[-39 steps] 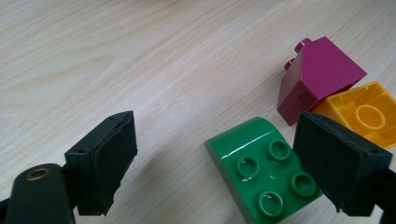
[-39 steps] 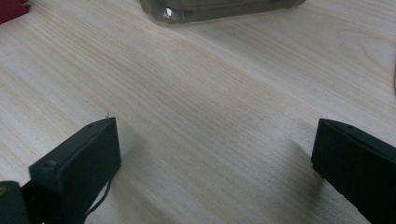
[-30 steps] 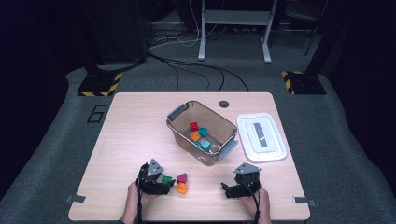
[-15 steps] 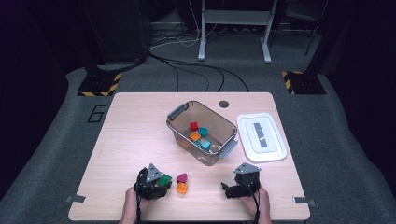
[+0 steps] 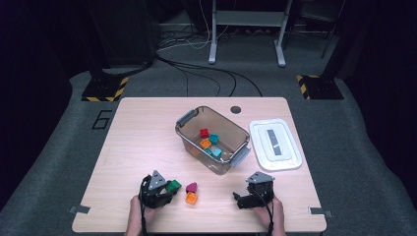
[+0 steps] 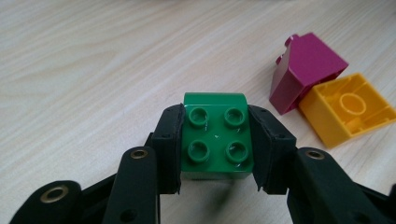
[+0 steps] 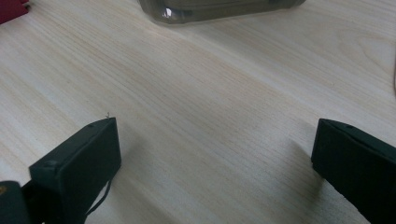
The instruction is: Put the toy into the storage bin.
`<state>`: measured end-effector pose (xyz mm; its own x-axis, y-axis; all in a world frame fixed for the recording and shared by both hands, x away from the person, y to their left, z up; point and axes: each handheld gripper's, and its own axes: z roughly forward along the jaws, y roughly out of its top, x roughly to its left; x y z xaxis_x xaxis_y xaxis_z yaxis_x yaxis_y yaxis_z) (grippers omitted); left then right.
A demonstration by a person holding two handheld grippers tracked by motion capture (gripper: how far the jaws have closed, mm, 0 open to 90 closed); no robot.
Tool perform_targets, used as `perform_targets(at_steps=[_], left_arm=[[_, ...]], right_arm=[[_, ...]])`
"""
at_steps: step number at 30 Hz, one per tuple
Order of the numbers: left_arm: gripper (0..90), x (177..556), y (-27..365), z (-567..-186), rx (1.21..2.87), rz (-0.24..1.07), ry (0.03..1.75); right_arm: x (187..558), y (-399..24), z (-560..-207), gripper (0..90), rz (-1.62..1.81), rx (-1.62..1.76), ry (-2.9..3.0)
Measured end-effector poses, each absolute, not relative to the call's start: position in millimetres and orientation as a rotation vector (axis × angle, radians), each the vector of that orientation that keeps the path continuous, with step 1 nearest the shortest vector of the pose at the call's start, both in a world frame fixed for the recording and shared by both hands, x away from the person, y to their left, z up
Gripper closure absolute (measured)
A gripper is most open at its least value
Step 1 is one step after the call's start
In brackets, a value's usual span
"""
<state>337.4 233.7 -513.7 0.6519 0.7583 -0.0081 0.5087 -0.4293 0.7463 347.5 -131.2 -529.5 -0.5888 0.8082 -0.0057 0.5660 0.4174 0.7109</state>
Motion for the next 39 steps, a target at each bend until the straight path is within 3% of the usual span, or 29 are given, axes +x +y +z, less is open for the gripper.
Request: perform_targets(at_steps=[39], left_arm=[[58.7,371,225,-450,2.103,0.521,0.864]], right_arm=[[348,-131,-530,0.0,0.966,1.189,2.328]])
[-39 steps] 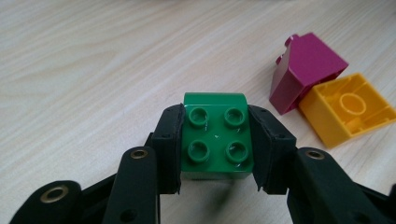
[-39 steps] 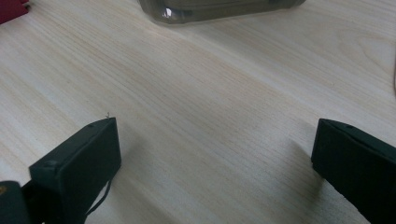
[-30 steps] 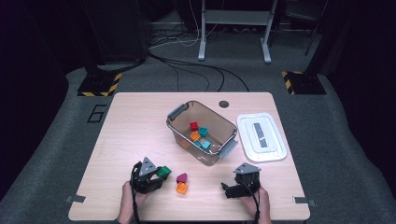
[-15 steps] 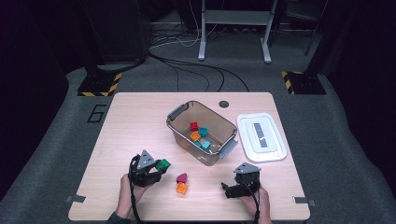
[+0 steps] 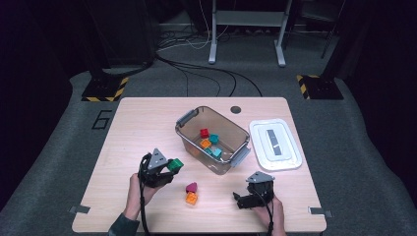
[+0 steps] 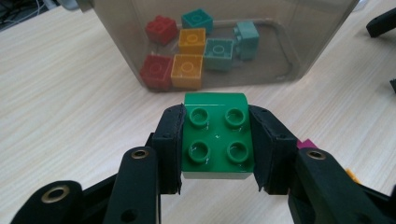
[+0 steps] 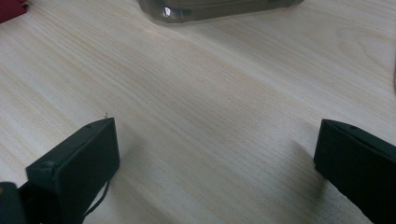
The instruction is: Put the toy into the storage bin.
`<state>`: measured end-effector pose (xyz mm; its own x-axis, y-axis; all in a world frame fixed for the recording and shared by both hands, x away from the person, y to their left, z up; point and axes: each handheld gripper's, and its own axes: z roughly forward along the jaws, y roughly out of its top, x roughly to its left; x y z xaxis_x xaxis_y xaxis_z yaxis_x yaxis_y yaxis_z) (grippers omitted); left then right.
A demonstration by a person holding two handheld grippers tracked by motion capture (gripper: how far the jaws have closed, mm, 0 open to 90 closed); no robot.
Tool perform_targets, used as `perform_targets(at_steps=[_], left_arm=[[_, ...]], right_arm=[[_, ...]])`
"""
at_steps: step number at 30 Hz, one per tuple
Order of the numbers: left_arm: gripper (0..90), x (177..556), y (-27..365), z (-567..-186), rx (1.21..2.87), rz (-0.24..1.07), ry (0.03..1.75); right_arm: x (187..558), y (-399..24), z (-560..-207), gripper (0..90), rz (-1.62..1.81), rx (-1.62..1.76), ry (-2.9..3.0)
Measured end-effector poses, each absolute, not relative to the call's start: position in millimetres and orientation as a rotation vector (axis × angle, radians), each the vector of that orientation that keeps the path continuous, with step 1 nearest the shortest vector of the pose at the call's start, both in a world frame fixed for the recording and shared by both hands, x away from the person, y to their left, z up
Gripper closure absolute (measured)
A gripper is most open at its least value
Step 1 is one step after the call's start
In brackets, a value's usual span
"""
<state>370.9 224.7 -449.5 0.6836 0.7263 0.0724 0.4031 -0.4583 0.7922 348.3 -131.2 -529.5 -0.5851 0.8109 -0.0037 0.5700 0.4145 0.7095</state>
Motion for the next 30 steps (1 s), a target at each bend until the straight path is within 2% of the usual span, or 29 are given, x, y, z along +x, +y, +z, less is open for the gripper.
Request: perform_targets(at_steps=[30], left_arm=[[58.7,404,219,-406,2.060,0.557,0.810]], right_arm=[[348,-131,-530,0.0,0.968,1.185,2.326]])
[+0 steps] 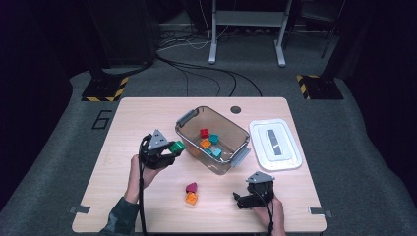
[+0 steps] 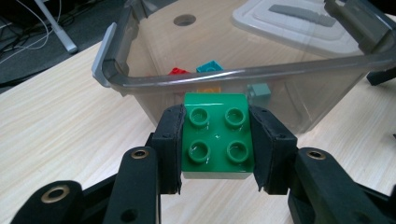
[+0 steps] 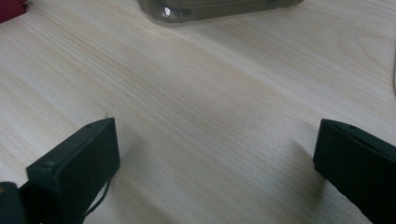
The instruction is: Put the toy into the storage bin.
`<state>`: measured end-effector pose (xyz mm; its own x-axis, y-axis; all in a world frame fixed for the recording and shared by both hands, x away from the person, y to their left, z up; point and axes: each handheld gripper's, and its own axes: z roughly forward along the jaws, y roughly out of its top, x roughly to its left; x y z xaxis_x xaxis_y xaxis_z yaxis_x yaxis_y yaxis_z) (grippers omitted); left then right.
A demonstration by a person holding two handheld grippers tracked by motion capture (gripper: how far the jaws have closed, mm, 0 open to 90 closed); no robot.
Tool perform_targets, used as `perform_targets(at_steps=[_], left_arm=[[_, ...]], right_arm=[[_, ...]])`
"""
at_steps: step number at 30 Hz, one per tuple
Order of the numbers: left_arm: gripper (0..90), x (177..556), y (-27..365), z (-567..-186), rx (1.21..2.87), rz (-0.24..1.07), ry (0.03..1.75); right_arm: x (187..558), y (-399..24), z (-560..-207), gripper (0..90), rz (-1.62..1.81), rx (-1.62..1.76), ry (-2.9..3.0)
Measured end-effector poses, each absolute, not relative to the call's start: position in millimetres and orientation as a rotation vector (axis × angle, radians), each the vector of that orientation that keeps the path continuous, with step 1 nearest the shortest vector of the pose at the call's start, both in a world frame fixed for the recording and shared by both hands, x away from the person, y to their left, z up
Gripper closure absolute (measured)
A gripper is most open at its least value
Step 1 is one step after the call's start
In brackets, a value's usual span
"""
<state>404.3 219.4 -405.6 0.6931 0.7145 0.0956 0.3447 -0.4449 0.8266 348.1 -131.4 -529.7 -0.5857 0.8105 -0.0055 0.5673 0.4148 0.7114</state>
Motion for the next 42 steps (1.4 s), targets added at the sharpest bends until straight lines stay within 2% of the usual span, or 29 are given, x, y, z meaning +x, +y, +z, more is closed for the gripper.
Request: perform_targets(at_steps=[24,42], left_arm=[[58.8,430,212,-374,2.047,0.566,0.783],[58.7,471,201,-360,2.044,0.536,0.807]], right_arm=[[348,-131,-530,0.0,0.967,1.190,2.322],[348,-131,-530,0.0,0.968,1.193,2.320]])
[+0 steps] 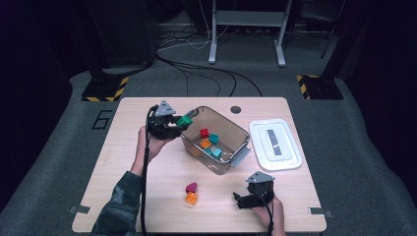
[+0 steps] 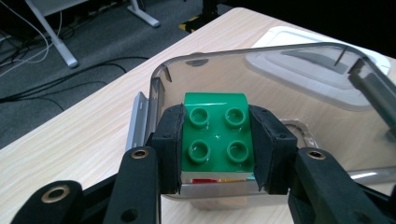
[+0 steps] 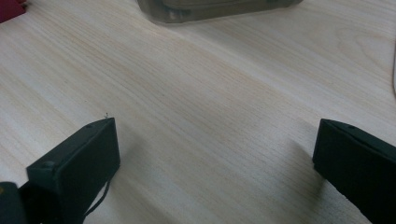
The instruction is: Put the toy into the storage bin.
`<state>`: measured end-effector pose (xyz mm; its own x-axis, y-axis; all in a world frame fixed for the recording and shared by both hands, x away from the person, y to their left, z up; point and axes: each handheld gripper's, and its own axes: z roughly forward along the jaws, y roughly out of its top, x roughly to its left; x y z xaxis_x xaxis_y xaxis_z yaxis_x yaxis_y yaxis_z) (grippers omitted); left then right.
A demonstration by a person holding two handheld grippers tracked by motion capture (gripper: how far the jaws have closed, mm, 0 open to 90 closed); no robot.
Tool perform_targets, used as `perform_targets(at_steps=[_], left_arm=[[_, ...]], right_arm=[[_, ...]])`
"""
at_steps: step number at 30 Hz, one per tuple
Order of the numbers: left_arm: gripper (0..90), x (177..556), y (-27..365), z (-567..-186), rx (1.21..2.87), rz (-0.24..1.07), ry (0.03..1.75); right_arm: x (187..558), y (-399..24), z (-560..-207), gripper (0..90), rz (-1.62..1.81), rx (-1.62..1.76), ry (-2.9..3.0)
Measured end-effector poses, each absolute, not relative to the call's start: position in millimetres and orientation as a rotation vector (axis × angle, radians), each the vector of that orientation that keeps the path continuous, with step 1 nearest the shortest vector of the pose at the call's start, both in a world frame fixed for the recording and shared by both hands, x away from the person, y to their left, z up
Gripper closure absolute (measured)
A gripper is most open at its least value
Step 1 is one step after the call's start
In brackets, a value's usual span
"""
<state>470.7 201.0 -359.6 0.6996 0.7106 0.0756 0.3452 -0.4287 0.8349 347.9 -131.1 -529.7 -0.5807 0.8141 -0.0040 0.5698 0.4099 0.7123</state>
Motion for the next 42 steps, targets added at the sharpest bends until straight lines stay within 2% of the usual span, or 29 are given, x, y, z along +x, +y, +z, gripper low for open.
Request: perform_targets(at_steps=[16,26,28,31,38,42], left_arm=[[58.7,504,187,-380,2.092,0.506,0.856],[57.9,512,183,-388,2.131,0.488,0.885],[54.2,513,182,-390,2.134,0.486,0.897],[42.6,510,182,-390,2.120,0.487,0.913],[26.7,487,190,-383,2.100,0.548,0.885],[21.4,472,196,-381,2.079,0.577,0.865]], right_arm=[[348,-131,-530,0.0,0.968,1.190,2.323],[348,-131,-530,0.0,0.967,1.190,2.323],[348,-131,-530,0.0,0.968,1.190,2.323],[348,-131,-530,0.0,0.967,1.190,2.322],[348,-131,-530,0.0,0.968,1.190,2.322],[348,-131,-530,0.0,0.967,1.189,2.322]])
